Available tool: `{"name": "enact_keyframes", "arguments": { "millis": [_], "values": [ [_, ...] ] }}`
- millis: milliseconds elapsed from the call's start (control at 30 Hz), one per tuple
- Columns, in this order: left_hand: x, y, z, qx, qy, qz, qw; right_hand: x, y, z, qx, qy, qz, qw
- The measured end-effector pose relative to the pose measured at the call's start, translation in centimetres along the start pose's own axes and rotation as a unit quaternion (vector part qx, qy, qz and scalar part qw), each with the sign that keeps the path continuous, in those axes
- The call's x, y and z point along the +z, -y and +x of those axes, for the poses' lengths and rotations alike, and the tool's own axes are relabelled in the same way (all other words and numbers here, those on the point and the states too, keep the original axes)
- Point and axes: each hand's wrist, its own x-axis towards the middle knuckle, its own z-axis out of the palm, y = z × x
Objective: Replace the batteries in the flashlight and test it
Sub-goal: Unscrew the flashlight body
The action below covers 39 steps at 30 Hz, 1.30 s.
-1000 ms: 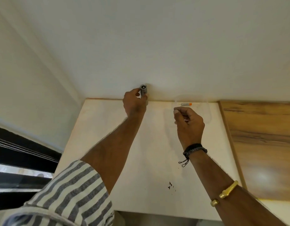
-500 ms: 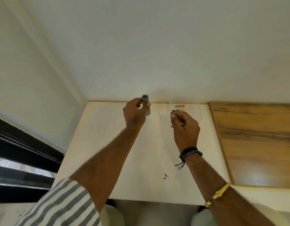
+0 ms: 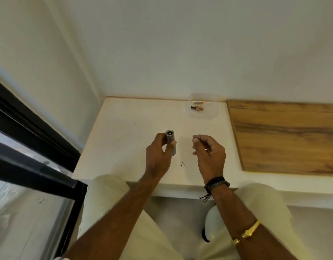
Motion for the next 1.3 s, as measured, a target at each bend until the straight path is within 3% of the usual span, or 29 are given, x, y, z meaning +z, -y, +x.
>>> {"name": "enact_keyframes", "arguments": {
  "millis": [233,567,833,1000,1133,1300],
  "values": [
    [-0.3,0.6,-3.8,0.077,0.09,0.118,0.986,-0.8,-1.3,-3.3,-0.002,0.045,-0.05,0.998],
    [-0.4,0.8,-4.6,0.221,0.158,0.307,0.912,-1.4,-2.5,-3.5,0.002,0.105,-0.203,0.973],
    [0.2,-0.2,-5.2,0.189,0.163,0.258,0.933,-1.2,-2.2,-4.0,-0.082,0.087,-0.258,0.959],
    [-0.3,0.1,-5.0,0.17,0.157,0.24,0.943,-1.8,-1.7,-3.9,-0.132,0.155,-0.208,0.957],
    [-0.8,0.7,-4.5,0.159,0.16,0.27,0.936,-2.7,-1.5,-3.7,-0.049,0.169,-0.138,0.975],
    [-1.0,0.8,-4.9,0.17,0.159,0.273,0.933,-2.6,-1.7,-3.3,-0.022,0.148,-0.2,0.968]
  ]
}}
